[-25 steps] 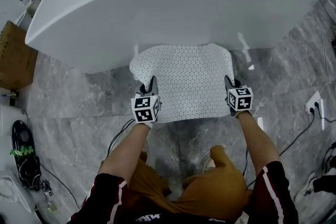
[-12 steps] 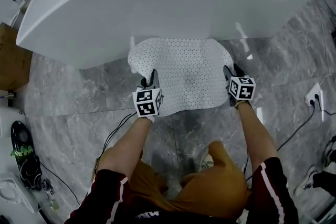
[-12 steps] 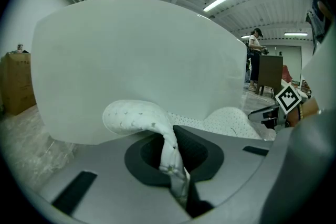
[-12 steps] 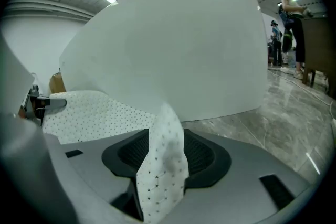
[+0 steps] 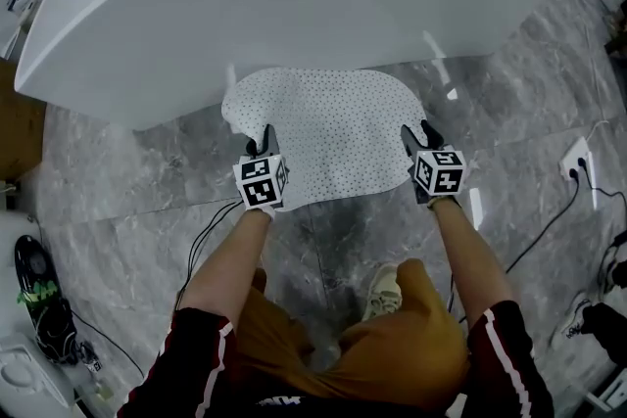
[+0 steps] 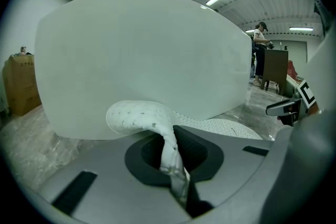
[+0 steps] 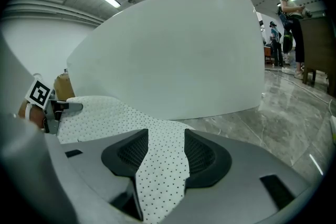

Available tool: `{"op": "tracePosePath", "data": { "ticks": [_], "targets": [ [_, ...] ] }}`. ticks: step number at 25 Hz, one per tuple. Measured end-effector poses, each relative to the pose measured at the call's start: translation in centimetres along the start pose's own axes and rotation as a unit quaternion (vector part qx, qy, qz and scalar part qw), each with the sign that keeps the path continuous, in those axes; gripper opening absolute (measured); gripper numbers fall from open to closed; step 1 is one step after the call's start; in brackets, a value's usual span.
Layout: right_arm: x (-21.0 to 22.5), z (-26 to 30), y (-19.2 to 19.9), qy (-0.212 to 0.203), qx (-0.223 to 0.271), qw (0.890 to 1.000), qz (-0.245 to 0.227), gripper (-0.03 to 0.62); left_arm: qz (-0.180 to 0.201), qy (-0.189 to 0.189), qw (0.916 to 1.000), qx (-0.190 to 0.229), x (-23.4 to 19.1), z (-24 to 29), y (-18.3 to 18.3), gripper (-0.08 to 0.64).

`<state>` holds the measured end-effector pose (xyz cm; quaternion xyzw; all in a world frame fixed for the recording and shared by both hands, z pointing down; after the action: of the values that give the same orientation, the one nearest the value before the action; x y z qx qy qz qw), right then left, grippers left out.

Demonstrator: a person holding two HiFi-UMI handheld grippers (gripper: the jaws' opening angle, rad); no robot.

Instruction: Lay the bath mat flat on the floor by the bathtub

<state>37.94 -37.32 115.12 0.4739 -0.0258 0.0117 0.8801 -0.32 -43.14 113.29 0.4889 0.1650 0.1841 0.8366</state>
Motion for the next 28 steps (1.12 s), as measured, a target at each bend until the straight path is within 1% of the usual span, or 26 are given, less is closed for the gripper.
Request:
{"op": "tracePosePath", "data": {
  "ticks": [6,10,15,17,20,21,23,24,25,26,28],
  "targets": [
    [-1.9,-0.4,-0.6,-0.01,0.012,1.0,0.003,0.21,0.008,-0.009,0.9999,0.001,-1.6,-0.9,-0.4,0.032],
    [-3.7,-0.5,-0.6,-0.028,0.014,0.999,-0.011,0.207,0.003,-0.019,0.9998,0.0,-2.5,-1.5,-0.3,0.032],
    [-4.8,-0.3,-0.5,-0.041,0.01,0.999,-0.03,0.207,0.004,-0.034,0.9993,-0.016,-3.7,-2.1,0.3,0.034],
    [-5.0,-0.3,-0.4,-0.042,0.009,0.999,-0.034,0.207,-0.002,-0.038,0.999,-0.023,-4.5,-2.3,0.5,0.053],
    [-5.2,-0.4,-0.4,-0.044,0.007,0.998,-0.039,0.207,-0.029,-0.064,0.9971,-0.03,-7.2,-3.5,1.2,0.115],
    [-5.3,-0.4,-0.5,-0.045,0.006,0.998,-0.04,0.207,-0.035,-0.074,0.996,-0.035,-8.3,-3.9,1.4,0.112],
    [-5.4,-0.5,-0.4,-0.045,0.005,0.998,-0.04,0.207,-0.034,-0.098,0.9939,-0.038,-10.2,-4.9,1.8,0.143],
    [-5.4,-0.6,-0.3,-0.045,0.005,0.998,-0.04,0.207,-0.031,-0.112,0.9927,-0.033,-11.1,-5.5,1.9,0.133],
    [-5.4,-0.6,-0.3,-0.044,0.005,0.998,-0.039,0.207,-0.028,-0.125,0.9914,-0.027,-12.0,-6.1,1.8,0.107],
    [-5.4,-0.6,-0.2,-0.043,0.005,0.998,-0.039,0.207,-0.024,-0.135,0.9902,-0.025,-12.9,-6.6,1.7,0.107],
    [-5.2,-0.6,-0.1,-0.04,0.004,0.998,-0.039,0.207,-0.012,-0.143,0.9893,-0.027,-13.9,-7.4,1.3,0.107]
  ]
}}
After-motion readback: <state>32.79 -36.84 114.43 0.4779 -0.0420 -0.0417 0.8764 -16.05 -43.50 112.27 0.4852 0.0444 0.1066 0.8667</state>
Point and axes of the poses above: the fingertips, and each gripper's own axes: z forward along the fingers, x to its right, y out of its underside, the point moved 9 cm from there along -z, backward along the fingers, and after that the axes turned 10 degrees about y, right-handed, at the moved point
